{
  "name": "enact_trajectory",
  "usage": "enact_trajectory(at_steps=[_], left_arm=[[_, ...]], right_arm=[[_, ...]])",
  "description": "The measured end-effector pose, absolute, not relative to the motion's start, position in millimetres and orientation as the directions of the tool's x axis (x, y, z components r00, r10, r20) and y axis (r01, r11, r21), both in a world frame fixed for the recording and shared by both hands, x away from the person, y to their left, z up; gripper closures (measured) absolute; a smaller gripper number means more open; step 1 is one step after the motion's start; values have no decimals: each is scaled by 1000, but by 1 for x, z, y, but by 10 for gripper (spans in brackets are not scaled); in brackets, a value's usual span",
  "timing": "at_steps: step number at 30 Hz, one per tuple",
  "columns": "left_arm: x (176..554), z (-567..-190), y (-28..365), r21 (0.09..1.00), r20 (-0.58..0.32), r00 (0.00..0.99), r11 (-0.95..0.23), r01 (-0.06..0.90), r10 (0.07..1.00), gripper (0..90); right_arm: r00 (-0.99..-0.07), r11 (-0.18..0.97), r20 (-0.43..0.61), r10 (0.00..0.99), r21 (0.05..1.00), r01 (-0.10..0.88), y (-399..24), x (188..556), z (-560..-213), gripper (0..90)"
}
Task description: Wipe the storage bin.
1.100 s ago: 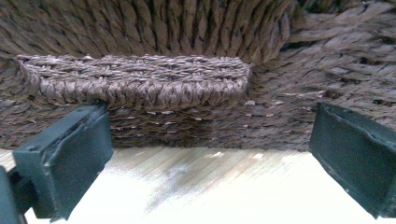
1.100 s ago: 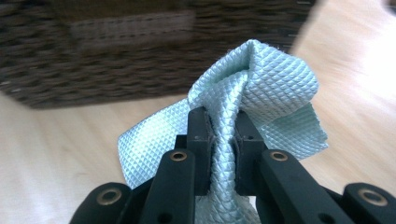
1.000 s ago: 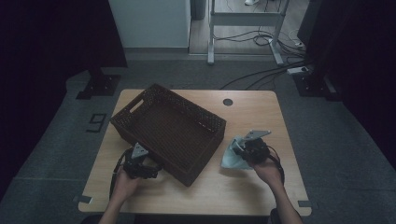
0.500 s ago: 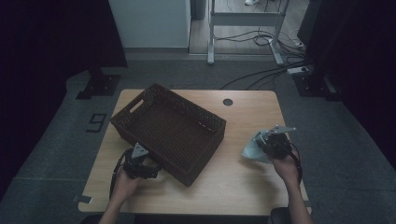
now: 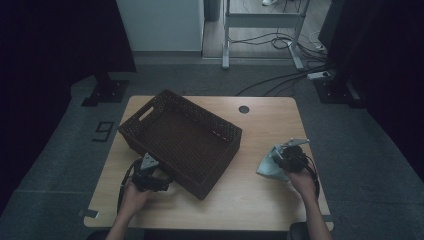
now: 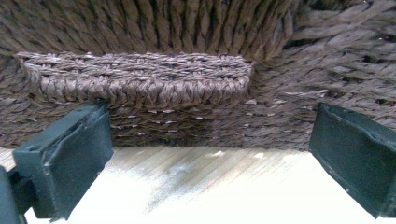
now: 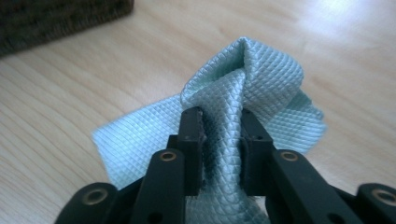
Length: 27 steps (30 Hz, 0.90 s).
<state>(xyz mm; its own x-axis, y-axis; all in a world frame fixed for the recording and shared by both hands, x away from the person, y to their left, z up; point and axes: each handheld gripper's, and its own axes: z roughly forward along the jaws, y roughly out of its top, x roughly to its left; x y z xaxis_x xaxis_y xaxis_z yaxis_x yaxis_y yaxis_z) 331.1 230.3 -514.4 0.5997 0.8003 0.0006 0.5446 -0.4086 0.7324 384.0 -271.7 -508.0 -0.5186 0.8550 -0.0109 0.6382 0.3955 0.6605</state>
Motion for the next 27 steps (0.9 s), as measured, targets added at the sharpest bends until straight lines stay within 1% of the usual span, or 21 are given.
enact_trajectory(at_steps=[3, 9, 13, 18, 22, 23, 27], left_arm=[[331, -514, 232, 726, 0, 596, -409, 552, 803, 0], [331, -513, 233, 730, -7, 589, -398, 555, 808, 0], [331, -512, 234, 732, -6, 587, -397, 554, 809, 0], [332, -512, 235, 730, -6, 583, -394, 558, 813, 0], [333, -513, 233, 727, 4, 583, -402, 557, 813, 0], [334, -514, 233, 725, 7, 584, -406, 557, 812, 0], [336, -514, 233, 723, 9, 579, -405, 559, 815, 0]], right_arm=[[-524, 417, -26, 851, 641, 645, -270, 386, -513, 689], [-514, 388, -16, 858, 677, 626, -275, 383, -508, 486], [-504, 365, -12, 864, 705, 608, -280, 382, -504, 382], [-507, 351, -16, 862, 739, 575, -280, 379, -494, 337], [-548, 324, 48, 835, 762, 561, -272, 379, -489, 302], [-560, 326, 54, 827, 765, 555, -269, 379, -488, 285], [-608, 364, 47, 793, 763, 534, -252, 381, -487, 274]])
